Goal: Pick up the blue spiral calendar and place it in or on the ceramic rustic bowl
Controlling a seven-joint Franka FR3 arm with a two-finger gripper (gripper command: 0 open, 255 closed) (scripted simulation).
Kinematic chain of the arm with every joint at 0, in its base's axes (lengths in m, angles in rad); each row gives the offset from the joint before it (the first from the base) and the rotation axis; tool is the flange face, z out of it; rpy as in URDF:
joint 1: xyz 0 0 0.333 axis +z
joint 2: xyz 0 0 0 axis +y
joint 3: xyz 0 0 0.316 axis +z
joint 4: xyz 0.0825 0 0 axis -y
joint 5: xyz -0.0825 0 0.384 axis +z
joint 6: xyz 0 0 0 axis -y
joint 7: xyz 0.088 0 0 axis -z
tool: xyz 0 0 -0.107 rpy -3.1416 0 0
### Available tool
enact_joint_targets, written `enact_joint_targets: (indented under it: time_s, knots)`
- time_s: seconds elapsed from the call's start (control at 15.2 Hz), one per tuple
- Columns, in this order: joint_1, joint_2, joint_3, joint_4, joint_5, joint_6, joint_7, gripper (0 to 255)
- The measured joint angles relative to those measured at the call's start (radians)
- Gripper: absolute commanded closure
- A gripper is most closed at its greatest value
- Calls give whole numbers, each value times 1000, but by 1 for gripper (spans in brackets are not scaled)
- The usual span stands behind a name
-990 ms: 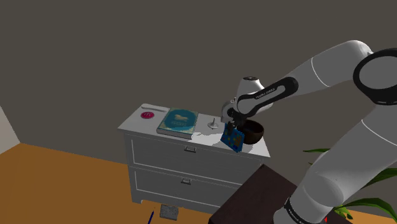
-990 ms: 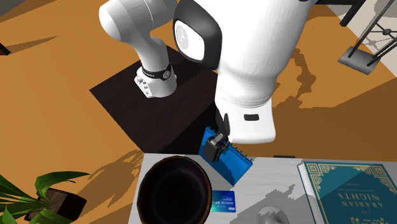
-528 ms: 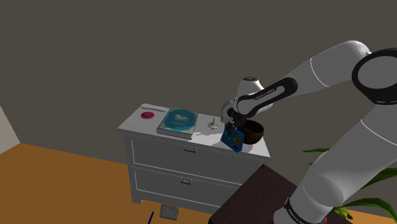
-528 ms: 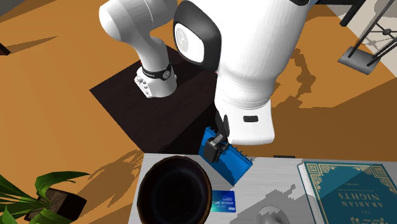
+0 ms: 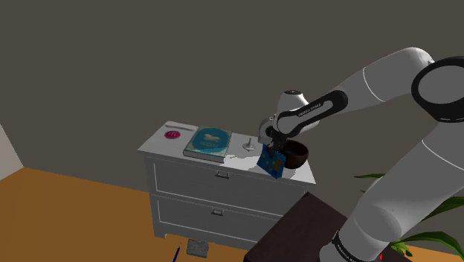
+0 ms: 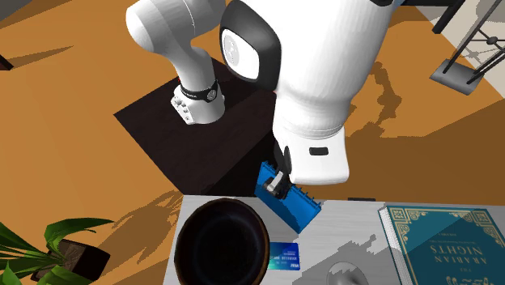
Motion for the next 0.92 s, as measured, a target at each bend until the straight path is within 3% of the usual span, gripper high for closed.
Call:
enact_joint_targets:
  time_s: [0.33, 0.92]
  knots:
    - [1, -17, 2, 11, 2, -30, -2, 255]
    - [3, -103, 9, 62, 5, -167, -9, 255]
